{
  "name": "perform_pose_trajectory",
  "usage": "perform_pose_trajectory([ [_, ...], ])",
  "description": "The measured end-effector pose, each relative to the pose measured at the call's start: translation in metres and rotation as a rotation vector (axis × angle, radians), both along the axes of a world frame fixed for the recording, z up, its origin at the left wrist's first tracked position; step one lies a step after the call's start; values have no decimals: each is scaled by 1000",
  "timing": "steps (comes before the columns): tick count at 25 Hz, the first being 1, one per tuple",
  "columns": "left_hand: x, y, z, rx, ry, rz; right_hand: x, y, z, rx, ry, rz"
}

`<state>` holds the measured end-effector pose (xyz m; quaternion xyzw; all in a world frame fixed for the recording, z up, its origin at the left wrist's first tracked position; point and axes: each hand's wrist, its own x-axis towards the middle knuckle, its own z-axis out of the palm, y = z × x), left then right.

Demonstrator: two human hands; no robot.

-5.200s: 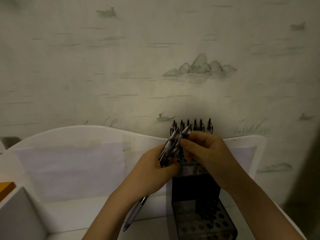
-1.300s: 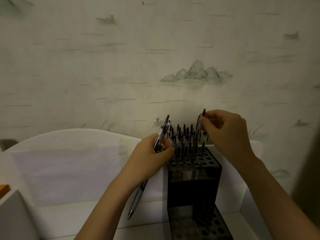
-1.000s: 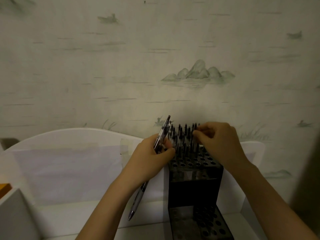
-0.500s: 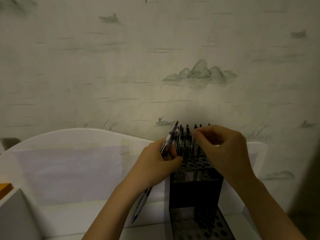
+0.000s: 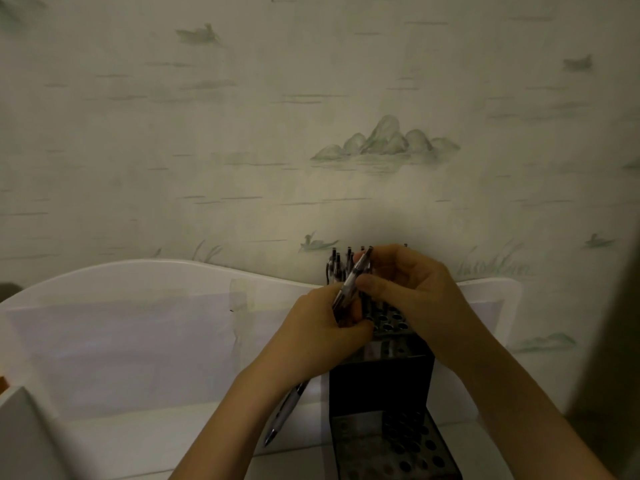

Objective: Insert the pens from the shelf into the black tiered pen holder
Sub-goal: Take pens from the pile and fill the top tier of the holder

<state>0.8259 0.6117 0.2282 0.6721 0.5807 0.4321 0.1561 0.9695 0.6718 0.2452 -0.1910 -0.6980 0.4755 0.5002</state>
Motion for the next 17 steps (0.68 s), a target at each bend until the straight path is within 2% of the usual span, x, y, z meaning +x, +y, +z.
perform_pose_trajectory([
  [2, 0, 1, 1, 6, 24, -10, 4, 3, 4, -50, 31, 12],
  [5, -3, 1, 2, -4, 2, -15, 17, 13, 20, -149, 246, -33],
  [8, -8, 4, 3, 5, -22, 10, 33, 20, 33, -98, 370, -176],
  [10, -9, 6, 5, 16, -25, 33, 39, 22, 35, 8, 348, -310],
  [13, -9, 8, 8, 43, -22, 64, 37, 23, 29, 218, 148, -492],
  [17, -7, 8, 10, 66, -9, 55, 28, 31, 15, 324, -35, -581],
])
